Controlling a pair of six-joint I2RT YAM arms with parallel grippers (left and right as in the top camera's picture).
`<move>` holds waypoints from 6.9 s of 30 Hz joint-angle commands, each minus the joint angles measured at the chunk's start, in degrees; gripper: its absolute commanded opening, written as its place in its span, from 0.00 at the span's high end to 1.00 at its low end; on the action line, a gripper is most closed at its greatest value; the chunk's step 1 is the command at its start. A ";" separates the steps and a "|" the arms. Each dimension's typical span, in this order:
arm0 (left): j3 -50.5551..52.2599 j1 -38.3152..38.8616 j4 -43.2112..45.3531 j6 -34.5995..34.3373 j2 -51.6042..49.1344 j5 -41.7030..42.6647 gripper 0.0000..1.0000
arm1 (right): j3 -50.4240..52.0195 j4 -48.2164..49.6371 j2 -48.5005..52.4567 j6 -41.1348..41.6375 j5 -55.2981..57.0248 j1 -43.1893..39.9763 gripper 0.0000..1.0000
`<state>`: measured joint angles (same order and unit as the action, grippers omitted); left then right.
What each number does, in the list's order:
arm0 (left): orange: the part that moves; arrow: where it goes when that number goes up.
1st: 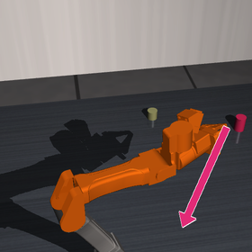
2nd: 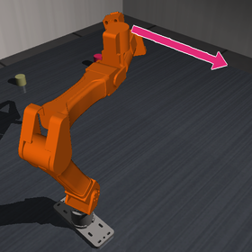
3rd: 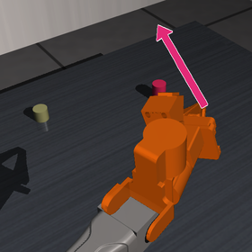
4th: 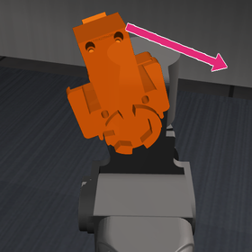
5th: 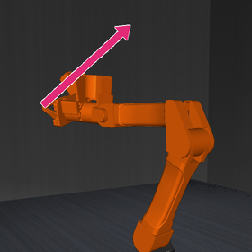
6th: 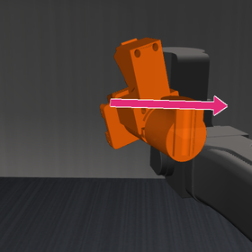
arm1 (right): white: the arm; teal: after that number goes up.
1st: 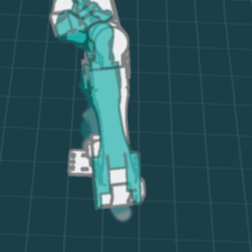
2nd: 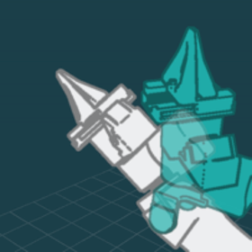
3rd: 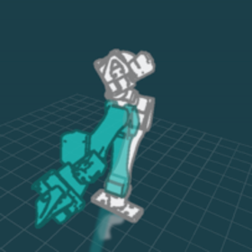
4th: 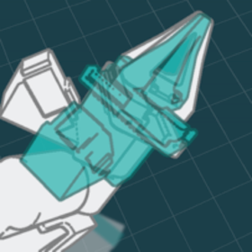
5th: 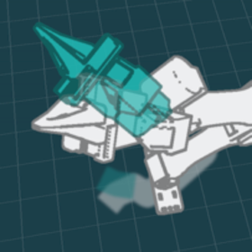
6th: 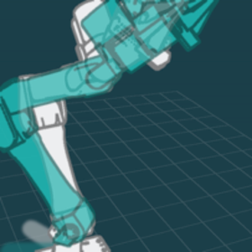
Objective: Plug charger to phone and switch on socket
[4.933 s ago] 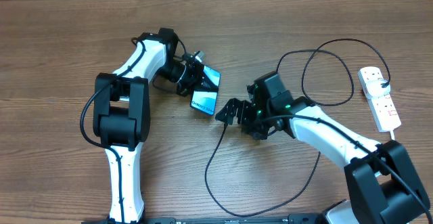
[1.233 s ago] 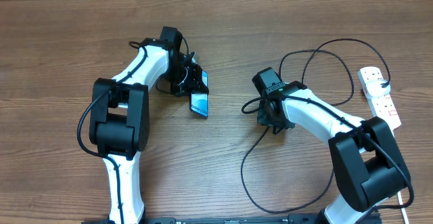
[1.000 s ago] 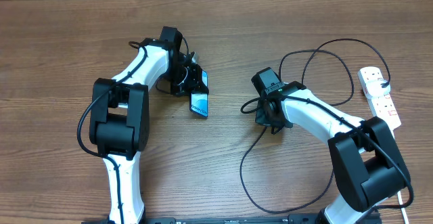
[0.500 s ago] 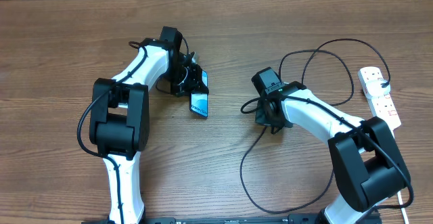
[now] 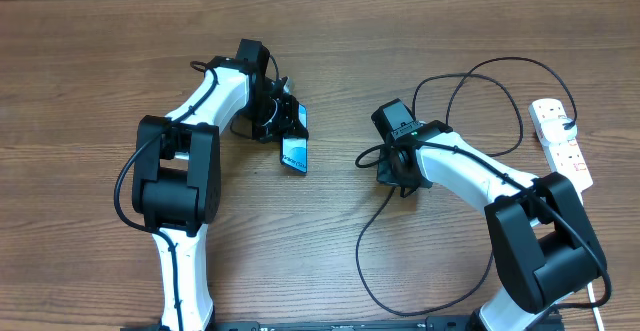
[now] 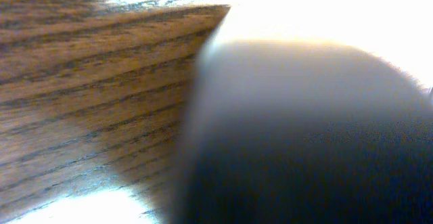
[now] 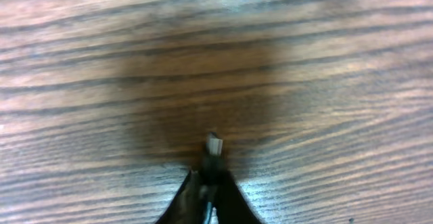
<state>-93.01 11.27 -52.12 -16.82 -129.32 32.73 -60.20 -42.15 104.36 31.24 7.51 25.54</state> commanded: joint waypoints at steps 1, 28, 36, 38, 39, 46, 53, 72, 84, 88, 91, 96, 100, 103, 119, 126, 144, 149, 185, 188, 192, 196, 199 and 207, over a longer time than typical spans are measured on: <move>2.49 0.52 -0.28 -3.80 -4.42 -7.63 0.96 | 2.45 0.50 2.67 -1.77 -0.04 -0.22 0.96; 2.49 2.62 1.44 1.11 -4.42 -7.08 0.96 | 2.40 -0.70 2.67 -4.35 0.33 -0.28 0.96; 2.49 2.64 1.27 1.44 -4.42 -6.27 0.96 | 2.47 -0.39 2.67 -4.07 0.37 -0.28 0.96; 2.49 2.62 1.14 1.42 -4.42 -6.29 0.96 | 2.51 -0.09 2.67 -3.91 0.26 -0.26 0.96; 2.49 2.62 1.09 1.44 -4.42 -6.29 0.96 | 2.51 -0.09 2.67 -3.85 0.20 -0.28 0.96; 2.49 2.62 0.94 1.42 -4.42 -6.29 0.96 | 2.51 0.02 2.67 -2.80 0.20 -0.28 0.96; 2.49 2.62 0.76 1.42 -4.42 -6.29 0.96 | 2.51 0.35 2.67 -2.58 0.22 -0.26 0.96; 2.47 -4.35 2.69 16.22 -4.39 43.67 0.96 | -1.88 0.11 -6.32 -13.22 -24.39 -3.52 0.96; 2.47 -7.67 -14.53 36.13 -0.87 57.77 0.96 | -1.90 -7.69 -19.47 -33.79 -61.55 -10.03 0.96; 2.47 -8.11 -20.81 41.18 4.09 57.77 0.95 | -1.33 -7.85 -19.47 -36.28 -72.13 -9.29 0.96; 2.47 -8.76 -22.53 41.05 8.66 57.77 0.95 | -0.92 -7.72 -19.47 -36.26 -75.71 -8.11 0.96; 2.47 -9.66 -22.82 39.10 15.80 57.77 0.95 | -0.87 -7.23 -19.47 -36.20 -78.64 -4.44 0.96; 2.47 -10.40 -22.84 34.23 19.80 57.77 0.96 | -0.90 -5.11 -19.47 -28.96 -81.18 -0.83 0.96; 2.47 -10.47 -22.82 29.99 21.16 57.77 0.96 | -0.90 -0.90 -19.50 -19.52 -81.37 0.76 0.96; 2.47 -10.56 -18.69 16.50 21.33 57.75 0.96 | -0.90 29.38 -21.00 9.42 -65.37 11.98 0.96; 2.47 -10.56 -18.05 16.35 21.33 57.75 0.96 | -0.90 32.24 -21.00 9.51 -53.51 14.25 0.96; 2.47 -13.64 -16.63 12.07 21.33 57.79 0.96 | -0.90 38.66 -20.98 10.99 -49.70 14.25 0.96; 2.47 -13.60 -16.61 12.09 21.33 57.75 0.96 | -0.90 39.63 -20.98 12.35 -48.46 14.25 0.96; 2.47 -13.44 -16.59 16.61 21.33 57.81 0.96 | -0.90 40.17 -20.98 20.04 -45.03 14.23 0.96; 2.47 -13.46 -16.61 16.59 21.33 57.81 0.96 | -0.90 39.93 -20.98 21.44 -45.00 14.23 0.96; 2.47 -13.49 -16.61 16.37 21.33 57.81 0.96 | -0.90 39.95 -20.98 25.22 -44.83 14.19 0.96; 2.47 -13.49 -16.61 16.37 21.33 57.81 0.96 | -0.90 39.98 -20.98 26.03 -44.59 14.01 0.96; 2.47 -13.51 -16.63 16.37 21.33 57.81 0.96 | -0.90 40.00 -20.98 26.08 -44.57 13.88 0.96; 2.47 -13.51 -16.65 16.37 21.33 57.81 0.96 | -0.90 40.17 -20.98 27.50 -44.22 10.93 0.96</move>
<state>-90.24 -2.46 -68.25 -1.32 -110.00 87.85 -60.73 -2.50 84.58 57.63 -40.53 39.40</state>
